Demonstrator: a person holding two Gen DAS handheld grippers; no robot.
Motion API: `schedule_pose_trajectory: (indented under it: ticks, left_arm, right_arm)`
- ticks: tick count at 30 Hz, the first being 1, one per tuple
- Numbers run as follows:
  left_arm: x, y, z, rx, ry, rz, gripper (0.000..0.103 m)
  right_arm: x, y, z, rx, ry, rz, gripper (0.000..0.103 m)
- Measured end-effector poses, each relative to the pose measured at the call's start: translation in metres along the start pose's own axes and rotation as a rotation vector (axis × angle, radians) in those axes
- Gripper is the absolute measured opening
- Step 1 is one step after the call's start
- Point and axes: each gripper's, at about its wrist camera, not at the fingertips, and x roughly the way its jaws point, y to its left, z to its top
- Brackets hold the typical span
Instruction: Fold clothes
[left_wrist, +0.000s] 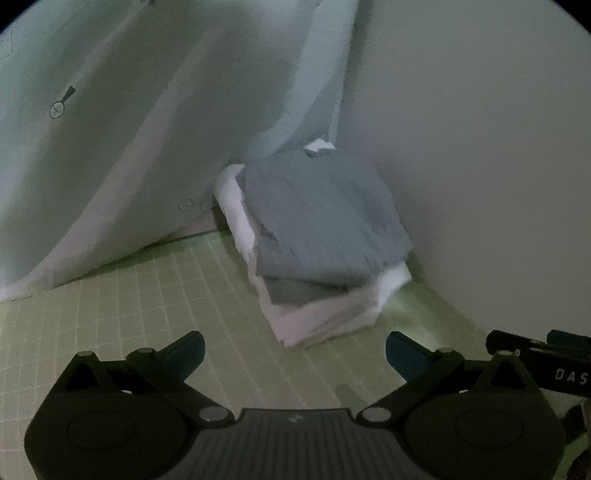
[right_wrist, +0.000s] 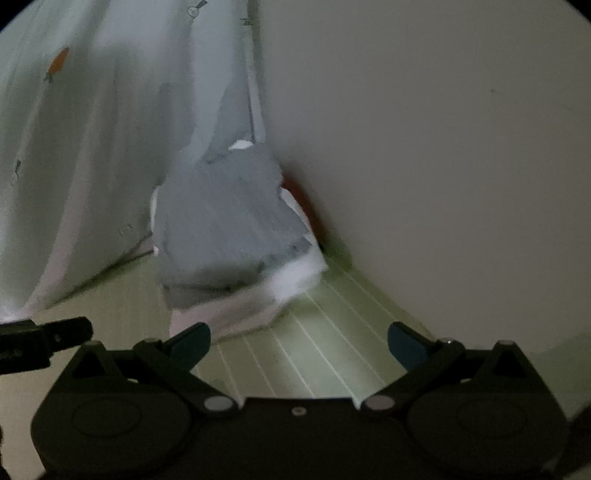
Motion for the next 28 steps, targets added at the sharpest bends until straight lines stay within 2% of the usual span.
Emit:
schedule_pose_trajectory:
  ticks: [10, 28]
  left_arm:
    - [-0.010, -0.002, -0.015, 0.051, 0.007, 0.014, 0.103]
    - [-0.012, -0.004, -0.016, 0.051, 0.013, -0.006, 0.103]
  right_arm:
    - [-0.016, -0.001, -0.026, 0.028, 0.031, 0.003, 0.103]
    - [-0.019, 0.002, -0.027, 0.019, 0.021, -0.005, 0.103]
